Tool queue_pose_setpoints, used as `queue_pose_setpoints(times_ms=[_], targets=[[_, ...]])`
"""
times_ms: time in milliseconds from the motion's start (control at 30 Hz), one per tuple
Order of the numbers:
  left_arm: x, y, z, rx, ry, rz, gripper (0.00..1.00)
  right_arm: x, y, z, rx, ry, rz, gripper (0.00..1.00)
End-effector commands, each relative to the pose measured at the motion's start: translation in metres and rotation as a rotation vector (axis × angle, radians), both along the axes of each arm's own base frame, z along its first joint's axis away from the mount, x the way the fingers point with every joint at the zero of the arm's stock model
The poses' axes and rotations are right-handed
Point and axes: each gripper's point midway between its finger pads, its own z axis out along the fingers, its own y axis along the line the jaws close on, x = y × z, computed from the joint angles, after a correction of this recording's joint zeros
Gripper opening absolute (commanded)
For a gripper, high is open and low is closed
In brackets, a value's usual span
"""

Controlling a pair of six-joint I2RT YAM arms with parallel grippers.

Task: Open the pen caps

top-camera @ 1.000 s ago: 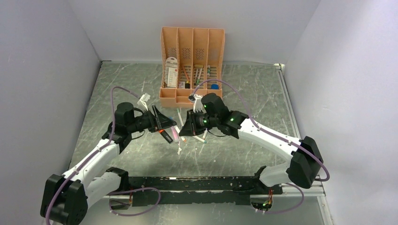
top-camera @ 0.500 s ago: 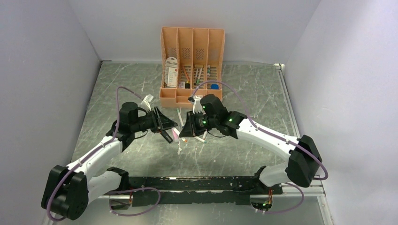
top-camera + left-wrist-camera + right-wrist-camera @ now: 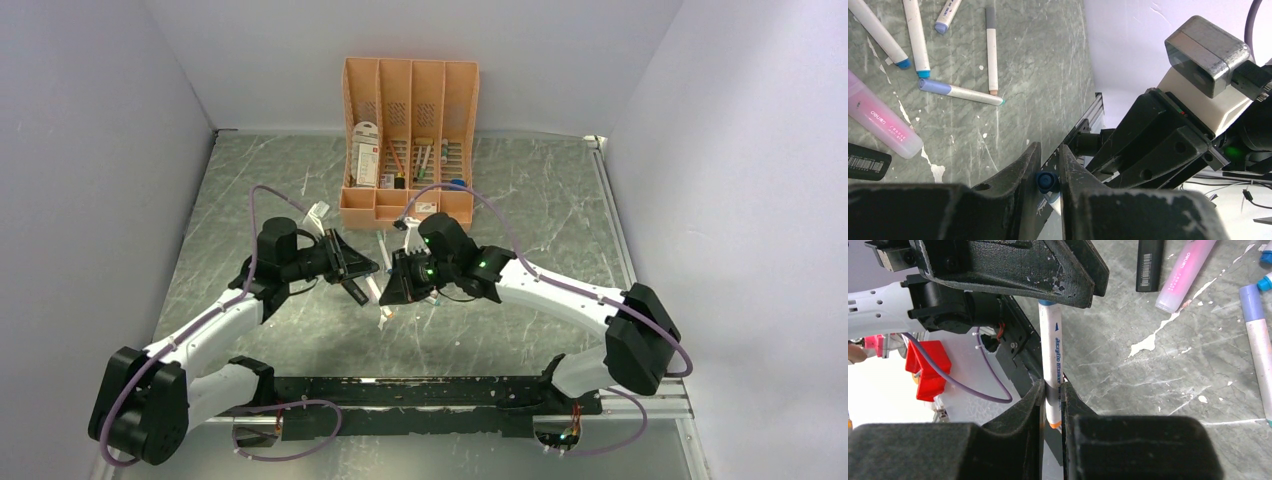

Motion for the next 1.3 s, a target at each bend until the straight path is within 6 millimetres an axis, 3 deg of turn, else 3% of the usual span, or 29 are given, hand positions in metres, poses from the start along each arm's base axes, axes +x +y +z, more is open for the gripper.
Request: queue_pose_setpoints(times_ms=[0,133,233,433,500,567,600,633,867,1000,1133,1267], targets=[[0.002,-0.002,-0.001,0.001,-0.014,0.011,0.16,0.001,0.005,0.002,0.025,-0.007,-0.006,0.0],[0.001,-0.004,-0.003,0.003,-0.003,0.014,0.11,0.001,0.01,-0.001,0.022,-0.003,0.001,0.0],[0.001,-0.005,-0.003,0.0,0.002,0.018,0.07,0.002,0.014,-0.001,0.024,-0.005,0.003,0.26],[0.0,-0.008,-0.001,-0.009,0.001,0.012,0.07,0.005,0.02,-0.003,0.02,-0.007,0.01,0.34],[-0.001,-0.009,-0.001,-0.012,0.003,0.01,0.07,0.005,0.022,-0.005,0.02,-0.007,0.016,0.28],[0.0,-0.01,-0.002,-0.011,0.007,0.01,0.07,0.004,0.023,-0.009,0.012,-0.002,0.02,0.09],[0.0,-0.011,-0.001,-0.018,0.005,0.006,0.07,0.006,0.028,0.0,0.028,-0.017,0.024,0.02],[0.0,-0.012,0.0,-0.023,0.001,0.004,0.07,0.006,0.03,0.001,0.028,-0.021,0.03,0.0],[0.019,-0.015,0.009,0.018,-0.057,0.065,0.07,0.012,0.03,0.011,-0.009,-0.057,-0.004,0.0],[0.033,-0.014,0.003,0.04,-0.053,0.124,0.07,0.007,0.015,-0.011,-0.061,-0.035,-0.026,0.0],[0.053,-0.012,0.003,0.166,-0.083,0.13,0.07,0.006,0.009,-0.015,-0.106,-0.046,-0.005,0.0],[0.062,-0.016,0.0,0.175,-0.081,0.131,0.07,0.007,0.005,-0.019,-0.142,-0.048,0.002,0.0]])
